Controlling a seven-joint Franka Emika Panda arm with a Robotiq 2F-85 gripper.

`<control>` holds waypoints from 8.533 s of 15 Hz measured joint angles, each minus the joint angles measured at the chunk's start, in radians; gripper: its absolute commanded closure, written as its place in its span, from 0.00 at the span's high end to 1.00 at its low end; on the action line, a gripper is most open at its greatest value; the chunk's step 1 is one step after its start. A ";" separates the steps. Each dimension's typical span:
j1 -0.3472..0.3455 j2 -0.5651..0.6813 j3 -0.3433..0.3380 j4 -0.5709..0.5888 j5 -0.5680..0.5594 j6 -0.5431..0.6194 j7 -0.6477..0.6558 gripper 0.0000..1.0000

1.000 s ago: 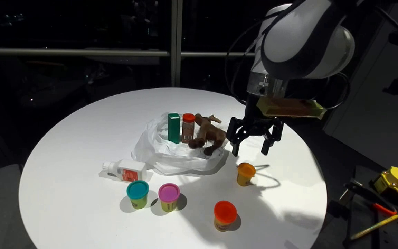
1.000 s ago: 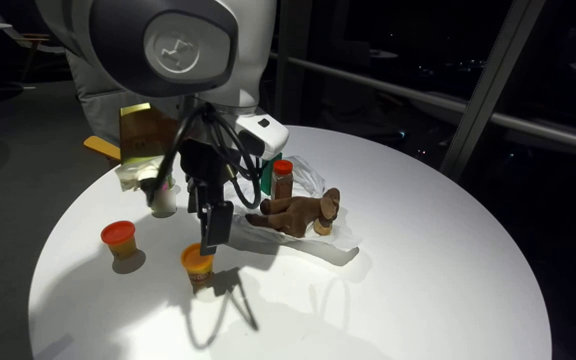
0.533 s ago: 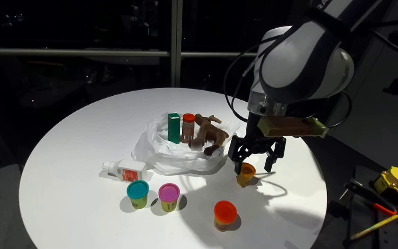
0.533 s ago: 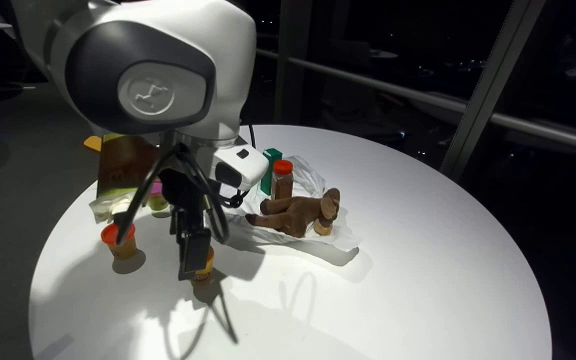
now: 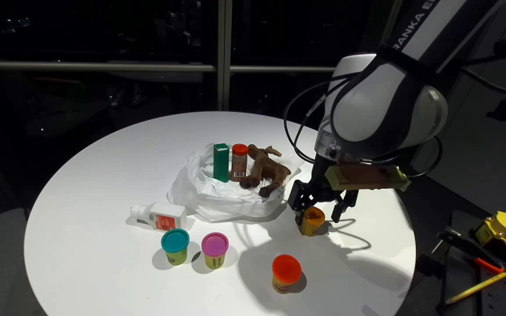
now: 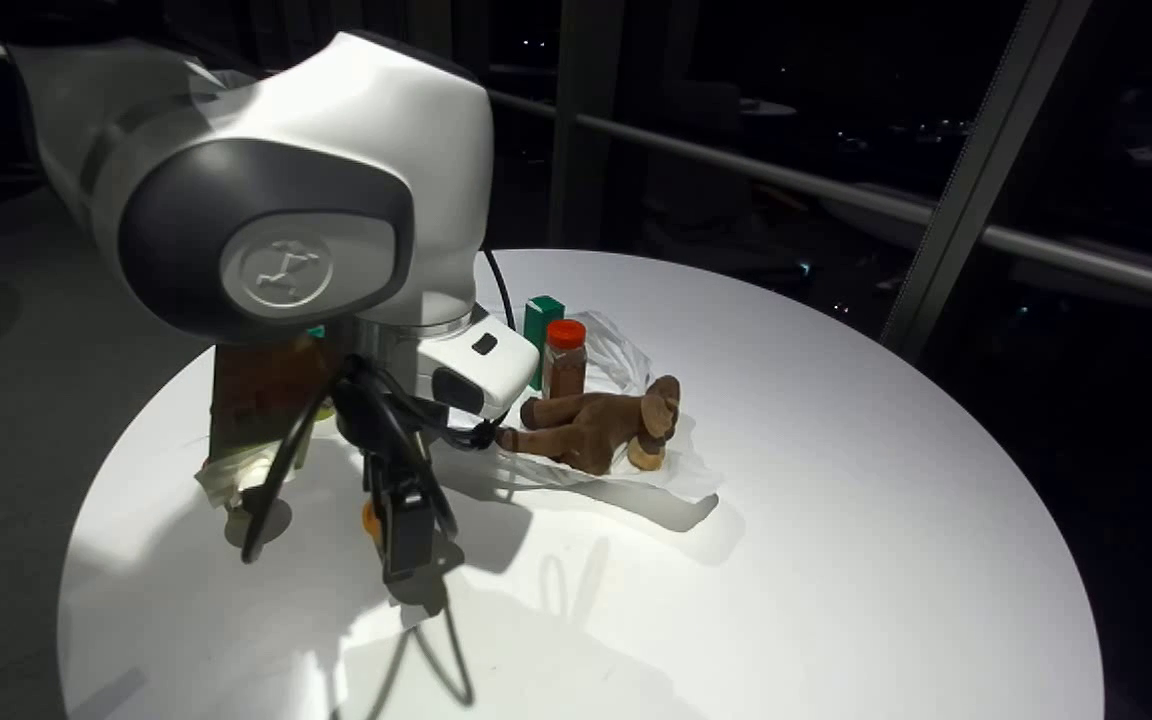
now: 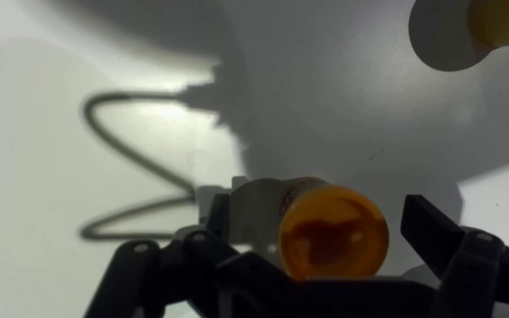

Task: Put the things on the table into the plastic bag

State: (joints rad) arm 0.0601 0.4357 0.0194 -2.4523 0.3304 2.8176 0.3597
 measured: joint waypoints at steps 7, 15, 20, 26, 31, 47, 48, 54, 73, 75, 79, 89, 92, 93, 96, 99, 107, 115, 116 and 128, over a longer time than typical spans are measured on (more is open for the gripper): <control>0.001 0.011 0.002 -0.008 0.000 0.034 0.001 0.42; 0.033 -0.010 -0.014 -0.049 -0.004 0.130 0.023 0.23; 0.210 -0.110 -0.182 -0.086 -0.171 0.099 0.159 0.23; 0.296 -0.165 -0.243 0.049 -0.398 -0.055 0.302 0.23; 0.247 -0.106 -0.170 0.245 -0.404 -0.199 0.301 0.23; 0.124 0.275 -0.047 0.618 -0.272 -0.258 0.152 0.23; 0.122 0.295 -0.048 0.639 -0.269 -0.259 0.149 0.23; 0.118 0.361 -0.055 0.721 -0.269 -0.289 0.146 0.89; 0.227 -0.127 -0.046 -0.020 -0.270 -0.041 0.272 1.00; 0.229 -0.143 -0.015 -0.068 -0.270 -0.022 0.270 1.00; 0.265 -0.157 0.014 -0.116 -0.287 0.038 0.269 1.00; 0.379 -0.122 -0.013 -0.106 -0.425 0.054 0.302 1.00; 0.403 -0.083 -0.036 -0.079 -0.457 0.055 0.302 1.00; 0.411 -0.070 -0.046 -0.068 -0.468 0.055 0.302 1.00; 0.441 -0.033 -0.081 -0.033 -0.490 0.057 0.302 1.00; 0.454 -0.004 -0.100 -0.005 -0.491 0.057 0.302 0.75; 0.459 0.029 -0.112 0.024 -0.491 0.057 0.304 0.26; 0.494 -0.044 -0.165 0.030 -0.491 0.005 0.337 0.24; 0.487 -0.065 -0.163 0.043 -0.491 -0.029 0.337 0.24; 0.232 -0.015 -0.090 0.453 -0.460 -0.279 0.265 0.24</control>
State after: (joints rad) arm 0.2922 0.4207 -0.0702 -1.9996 -0.1294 2.5390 0.6245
